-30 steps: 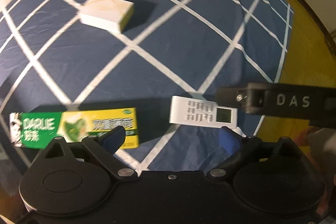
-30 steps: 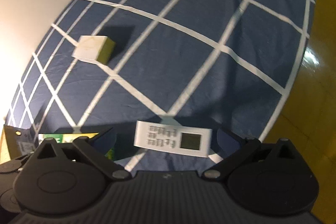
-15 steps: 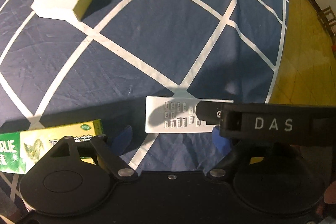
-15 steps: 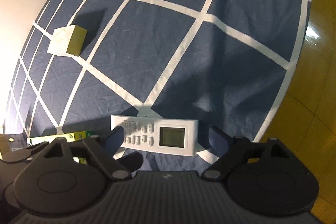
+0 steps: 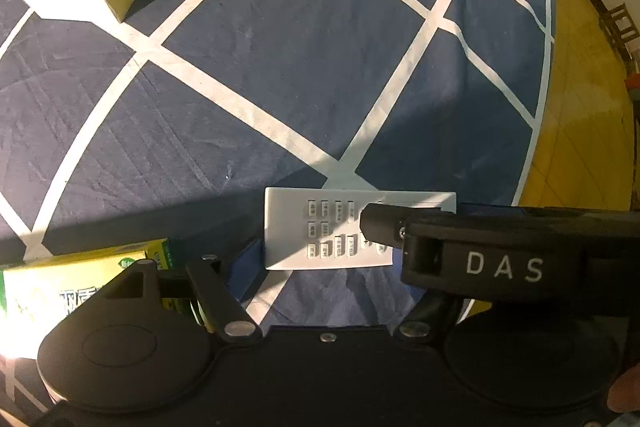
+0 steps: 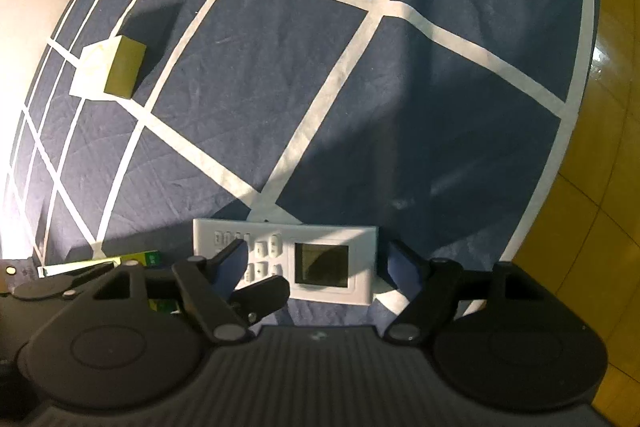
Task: Organize objects
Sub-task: 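Close the right gripper on the white wall controller, then lift the white wall controller with the right gripper, then carry the held wall controller with the right gripper over the box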
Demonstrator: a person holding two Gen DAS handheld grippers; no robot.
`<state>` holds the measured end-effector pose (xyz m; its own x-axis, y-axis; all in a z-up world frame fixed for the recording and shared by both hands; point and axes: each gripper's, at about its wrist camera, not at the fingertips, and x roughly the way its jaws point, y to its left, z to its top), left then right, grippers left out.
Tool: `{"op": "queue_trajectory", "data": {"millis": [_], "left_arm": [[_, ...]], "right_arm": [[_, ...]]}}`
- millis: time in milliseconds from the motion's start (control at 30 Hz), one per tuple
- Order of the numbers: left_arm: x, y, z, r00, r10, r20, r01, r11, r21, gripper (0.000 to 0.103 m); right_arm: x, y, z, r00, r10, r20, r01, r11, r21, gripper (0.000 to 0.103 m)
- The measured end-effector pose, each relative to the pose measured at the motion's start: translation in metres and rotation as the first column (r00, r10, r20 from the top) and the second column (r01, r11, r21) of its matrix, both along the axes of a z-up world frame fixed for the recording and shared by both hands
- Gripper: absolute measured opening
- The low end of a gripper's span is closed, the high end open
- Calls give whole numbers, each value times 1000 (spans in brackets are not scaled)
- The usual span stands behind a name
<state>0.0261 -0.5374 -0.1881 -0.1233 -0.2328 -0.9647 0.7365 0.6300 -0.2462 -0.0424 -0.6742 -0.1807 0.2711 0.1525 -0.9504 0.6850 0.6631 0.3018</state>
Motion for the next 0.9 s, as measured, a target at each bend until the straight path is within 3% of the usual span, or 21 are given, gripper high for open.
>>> {"op": "queue_trajectory", "data": {"millis": [667, 900], "left_arm": [[-3, 0, 1, 1000, 17, 8, -17, 1000, 9, 68], [-2, 10, 17, 998, 49, 33, -49, 999, -5, 68]], "right_arm": [[7, 5, -2, 999, 31, -17, -31, 999, -27, 68], [9, 10, 12, 998, 66, 9, -65, 997, -41, 68]]}}
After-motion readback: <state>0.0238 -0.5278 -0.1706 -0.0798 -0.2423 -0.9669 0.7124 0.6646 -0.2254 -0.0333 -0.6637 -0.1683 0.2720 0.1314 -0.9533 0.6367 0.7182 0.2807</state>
